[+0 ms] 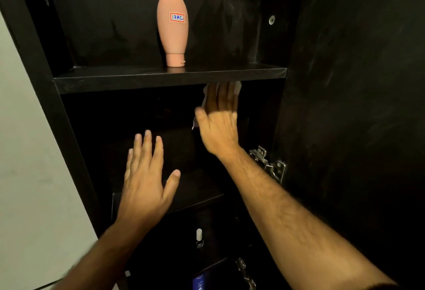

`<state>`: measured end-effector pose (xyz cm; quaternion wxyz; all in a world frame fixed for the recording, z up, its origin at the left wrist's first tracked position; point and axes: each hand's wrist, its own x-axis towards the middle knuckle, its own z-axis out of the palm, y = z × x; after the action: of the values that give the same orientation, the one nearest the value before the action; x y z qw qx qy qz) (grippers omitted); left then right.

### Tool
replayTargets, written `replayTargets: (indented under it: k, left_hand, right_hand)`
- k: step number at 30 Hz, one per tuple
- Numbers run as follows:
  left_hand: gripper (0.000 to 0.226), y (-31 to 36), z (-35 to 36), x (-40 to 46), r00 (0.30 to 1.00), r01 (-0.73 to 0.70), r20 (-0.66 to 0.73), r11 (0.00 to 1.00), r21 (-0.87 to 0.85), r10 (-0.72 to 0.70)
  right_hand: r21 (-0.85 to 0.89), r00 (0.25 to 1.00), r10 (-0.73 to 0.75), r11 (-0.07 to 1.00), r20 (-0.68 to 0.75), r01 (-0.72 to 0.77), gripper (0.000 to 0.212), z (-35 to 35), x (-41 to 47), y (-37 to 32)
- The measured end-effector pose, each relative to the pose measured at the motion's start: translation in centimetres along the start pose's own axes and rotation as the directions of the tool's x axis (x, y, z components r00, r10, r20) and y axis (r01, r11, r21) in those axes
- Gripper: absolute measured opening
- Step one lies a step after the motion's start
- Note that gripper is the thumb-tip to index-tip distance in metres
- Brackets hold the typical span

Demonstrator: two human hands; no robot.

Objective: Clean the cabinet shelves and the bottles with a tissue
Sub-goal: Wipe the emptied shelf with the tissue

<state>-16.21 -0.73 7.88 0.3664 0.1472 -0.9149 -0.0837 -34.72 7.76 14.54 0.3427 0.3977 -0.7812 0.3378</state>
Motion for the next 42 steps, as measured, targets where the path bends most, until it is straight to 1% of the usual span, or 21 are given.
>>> replayTargets:
  k: [2, 4, 6, 8, 10, 12, 14, 15, 17, 19, 21, 22, 24, 26, 29, 31, 34, 36, 39, 41, 42]
  left_hand:
    - [0.077, -0.3, -0.3, -0.2, 1.0, 0.018, -0.014, 1.0, 0.011, -0.018]
    - [0.077, -0.4, -0.4, -0.4, 0.999, 0.033, -0.024, 0.999, 0.02, -0.033]
    - [0.077, -0.2, -0.4, -0.6, 0.999, 0.044, -0.029, 0.999, 0.019, -0.044]
    - [0.078, 0.0, -0.3, -0.7, 0.998, 0.055, -0.031, 0.998, 0.013, -0.054]
    - [0.077, 0.4, -0.2, -0.8, 0.998, 0.054, -0.031, 0.998, 0.015, -0.054]
    - [0.077, 0.7, -0.1, -0.8, 0.998, 0.062, -0.028, 0.998, 0.01, -0.061]
    - [0.077, 0.8, 0.0, -0.7, 0.997, 0.07, -0.027, 0.998, 0.007, -0.07]
    - [0.077, 0.8, 0.0, -0.6, 0.997, 0.073, -0.029, 0.997, 0.008, -0.073]
    - [0.078, 0.8, 0.1, -0.7, 0.996, 0.08, -0.034, 0.997, 0.009, -0.08]
    - [0.078, 0.8, 0.1, -0.8, 0.995, 0.092, -0.038, 0.996, 0.0, -0.092]
    - [0.077, 1.0, 0.2, -0.9, 0.994, 0.099, -0.04, 0.995, -0.01, -0.099]
    - [0.077, 1.1, 0.3, -0.9, 0.994, 0.102, -0.041, 0.995, -0.013, -0.103]
    - [0.077, 1.4, 0.4, -0.8, 0.993, 0.108, -0.04, 0.994, -0.014, -0.109]
    - [0.077, 1.7, 0.5, -0.6, 0.994, 0.099, -0.04, 0.995, -0.013, -0.1]
    - [0.077, 2.1, 0.4, -0.3, 0.994, 0.101, -0.049, 0.995, -0.018, -0.102]
    - [0.077, 2.4, 0.3, -0.2, 0.993, 0.104, -0.055, 0.994, -0.019, -0.105]
    - [0.077, 2.5, 0.2, -0.3, 0.993, 0.108, -0.054, 0.994, -0.025, -0.109]
    - [0.077, 2.3, 0.2, -0.3, 0.993, 0.109, -0.048, 0.994, -0.016, -0.109]
    - [0.076, 2.0, 0.1, -0.4, 0.991, 0.125, -0.055, 0.992, 0.005, -0.124]
    - [0.076, 2.0, -0.1, -0.5, 0.99, 0.131, -0.06, 0.991, 0.012, -0.13]
    - [0.076, 1.9, -0.2, -0.6, 0.989, 0.133, -0.061, 0.991, 0.011, -0.132]
  right_hand:
    - [-0.078, 0.992, -0.048, 0.995, 0.115, 0.057, 0.078, 0.6, -2.3, 0.1]
    - [-0.129, 0.983, -0.021, 0.991, 0.184, 0.046, 0.077, 1.3, -5.4, 1.2]
    - [-0.116, 0.971, 0.165, 0.982, 0.172, -0.146, 0.076, 1.8, -7.1, 2.2]
    - [-0.045, 0.915, 0.377, 0.926, 0.141, -0.375, 0.084, 2.0, -6.6, 2.4]
    - [0.037, 0.889, 0.443, 0.893, 0.115, -0.449, 0.087, 1.8, -4.6, 1.1]
    - [0.062, 0.925, 0.378, 0.923, 0.042, -0.38, 0.081, 1.3, -2.4, -0.2]
    - [0.046, 0.979, 0.197, 0.98, -0.052, -0.194, 0.071, 1.0, -1.0, -0.9]
    - [0.028, 0.995, 0.08, 0.997, -0.056, -0.079, 0.07, 1.0, -1.1, -0.9]
    - [0.012, 0.989, -0.14, 0.99, 0.05, 0.139, 0.069, 1.2, -2.8, -0.5]
    - [-0.034, 0.961, -0.213, 0.974, 0.173, 0.222, 0.066, 1.6, -5.5, 0.5]
    - [-0.071, 0.978, -0.107, 0.99, 0.178, 0.122, 0.06, 2.0, -7.4, 1.8]
    - [-0.044, 0.99, 0.0, 0.999, 0.139, 0.006, 0.056, 1.9, -7.7, 2.2]
    - [0.094, 0.974, 0.218, 0.97, 0.068, -0.223, 0.054, 1.3, -6.5, 2.7]
    - [0.16, 0.958, 0.287, 0.945, 0.016, -0.286, 0.06, 0.2, -3.6, 2.4]
    - [0.129, 0.964, 0.228, 0.969, -0.135, -0.211, 0.061, -0.9, 0.8, 1.1]
    - [0.103, 0.946, 0.215, 0.975, -0.24, -0.196, 0.063, -0.5, 2.3, 0.1]
    - [0.116, 0.931, 0.227, 0.973, -0.287, -0.202, 0.065, 0.2, 2.3, -1.5]
    - [0.1, 0.955, 0.174, 0.983, -0.239, -0.154, 0.064, 0.5, 1.7, -2.0]
    - [0.012, 0.995, -0.08, 0.997, -0.063, 0.081, 0.062, 0.8, -0.5, -1.7]
    - [0.024, 0.971, -0.236, 0.972, 0.043, 0.235, 0.058, 0.7, -2.0, -0.7]
    - [0.038, 0.96, -0.276, 0.961, 0.058, 0.274, 0.055, 0.7, -2.7, 0.0]
